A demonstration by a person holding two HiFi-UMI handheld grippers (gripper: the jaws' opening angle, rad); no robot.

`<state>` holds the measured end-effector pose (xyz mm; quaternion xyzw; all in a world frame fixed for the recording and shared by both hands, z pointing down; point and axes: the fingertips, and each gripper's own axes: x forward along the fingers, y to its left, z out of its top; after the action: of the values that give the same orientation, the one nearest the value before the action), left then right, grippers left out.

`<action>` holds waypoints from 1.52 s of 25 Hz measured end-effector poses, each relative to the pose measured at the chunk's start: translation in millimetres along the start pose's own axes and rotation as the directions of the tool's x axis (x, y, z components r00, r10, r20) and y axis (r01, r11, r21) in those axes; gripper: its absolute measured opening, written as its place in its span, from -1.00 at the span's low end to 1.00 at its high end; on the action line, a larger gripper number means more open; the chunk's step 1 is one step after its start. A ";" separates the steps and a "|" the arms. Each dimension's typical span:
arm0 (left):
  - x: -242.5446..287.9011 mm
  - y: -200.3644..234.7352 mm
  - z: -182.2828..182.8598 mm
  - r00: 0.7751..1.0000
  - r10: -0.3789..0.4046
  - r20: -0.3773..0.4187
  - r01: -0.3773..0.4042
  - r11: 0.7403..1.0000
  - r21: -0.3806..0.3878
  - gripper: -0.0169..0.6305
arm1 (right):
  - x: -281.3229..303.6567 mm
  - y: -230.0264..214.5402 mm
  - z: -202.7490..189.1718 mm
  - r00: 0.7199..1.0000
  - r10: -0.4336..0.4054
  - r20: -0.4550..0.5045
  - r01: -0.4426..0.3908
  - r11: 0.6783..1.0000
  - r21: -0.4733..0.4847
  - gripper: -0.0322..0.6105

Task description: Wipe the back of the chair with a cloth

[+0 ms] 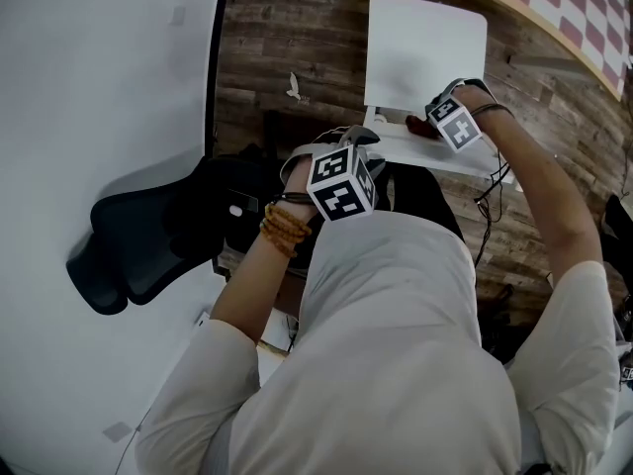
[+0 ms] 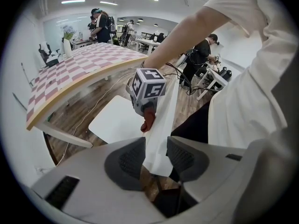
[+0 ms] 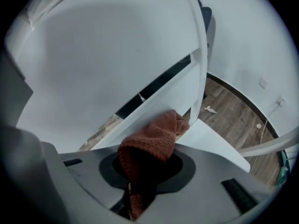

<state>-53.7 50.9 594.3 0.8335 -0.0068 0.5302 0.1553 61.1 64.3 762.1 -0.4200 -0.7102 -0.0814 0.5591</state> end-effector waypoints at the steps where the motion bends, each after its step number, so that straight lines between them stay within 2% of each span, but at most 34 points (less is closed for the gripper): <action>1: 0.1 -0.2 0.0 1.000 0.001 0.000 -0.001 1.000 0.000 -0.39 | -3.4 2.2 1.2 1.000 -0.003 0.002 0.003 1.000 -0.004 -0.64; 9: 2.4 -1.9 2.2 1.000 0.004 -0.020 -0.003 1.000 0.012 -0.40 | -40.3 23.9 18.2 0.999 -0.048 0.016 0.049 0.996 -0.069 -0.64; 21: 2.7 -1.3 1.6 0.999 0.013 -0.030 -0.013 1.000 -0.005 -0.40 | -105.0 52.1 47.6 0.986 -0.167 0.013 0.167 0.973 -0.159 -0.64; 29: 1.3 -2.7 1.7 0.999 0.022 -0.028 -0.023 0.999 -0.029 -0.39 | -111.5 68.4 43.3 0.986 -0.164 -0.004 0.161 0.973 -0.163 -0.64; 38: -0.9 -1.2 2.5 0.999 0.028 -0.025 -0.029 0.999 -0.040 -0.39 | -83.6 59.4 24.4 0.992 -0.118 -0.034 0.111 0.980 -0.163 -0.64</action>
<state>-51.7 51.3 592.2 0.8235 -0.0276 0.5422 0.1646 86.1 74.0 660.2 -0.4202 -0.7120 -0.1799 0.5331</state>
